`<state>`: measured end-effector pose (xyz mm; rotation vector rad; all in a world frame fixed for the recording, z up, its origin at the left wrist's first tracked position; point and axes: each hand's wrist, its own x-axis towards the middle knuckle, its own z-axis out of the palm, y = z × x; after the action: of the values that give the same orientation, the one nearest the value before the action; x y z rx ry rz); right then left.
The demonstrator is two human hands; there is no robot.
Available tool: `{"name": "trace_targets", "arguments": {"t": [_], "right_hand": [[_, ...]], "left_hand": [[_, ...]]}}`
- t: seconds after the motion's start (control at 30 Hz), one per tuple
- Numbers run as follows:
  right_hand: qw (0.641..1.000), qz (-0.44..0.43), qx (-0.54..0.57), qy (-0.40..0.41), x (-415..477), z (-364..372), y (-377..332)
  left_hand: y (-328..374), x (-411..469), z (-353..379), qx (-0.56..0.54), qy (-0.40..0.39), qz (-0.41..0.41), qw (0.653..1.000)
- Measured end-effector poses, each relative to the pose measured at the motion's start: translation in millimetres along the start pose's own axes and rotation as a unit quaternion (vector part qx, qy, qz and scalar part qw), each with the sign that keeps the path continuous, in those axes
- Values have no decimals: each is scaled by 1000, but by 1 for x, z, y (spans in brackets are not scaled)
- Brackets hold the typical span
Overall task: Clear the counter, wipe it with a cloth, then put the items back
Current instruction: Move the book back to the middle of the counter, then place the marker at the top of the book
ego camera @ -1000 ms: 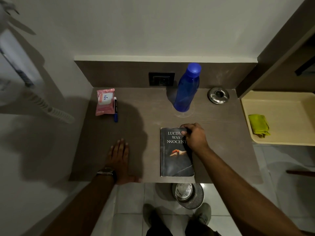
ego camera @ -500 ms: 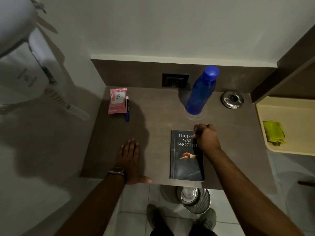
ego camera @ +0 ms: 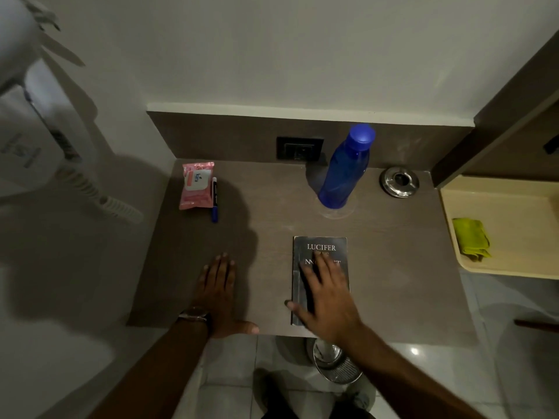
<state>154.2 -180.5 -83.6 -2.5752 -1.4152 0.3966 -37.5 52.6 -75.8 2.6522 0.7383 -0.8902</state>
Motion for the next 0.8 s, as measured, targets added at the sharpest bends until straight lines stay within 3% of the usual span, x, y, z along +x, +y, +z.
{"name": "trace_targets", "arguments": {"t": [0.13, 0.3, 0.8], "right_hand": [[999, -14, -31, 25, -9, 21, 9], [997, 57, -40, 37, 27, 2, 31], [998, -7, -57, 26, 38, -6, 41]], "left_hand": [[2, -1, -6, 7, -18, -1, 1000], [3, -4, -12, 19, -21, 2, 1000], [6, -7, -14, 7, -18, -7, 1000]]}}
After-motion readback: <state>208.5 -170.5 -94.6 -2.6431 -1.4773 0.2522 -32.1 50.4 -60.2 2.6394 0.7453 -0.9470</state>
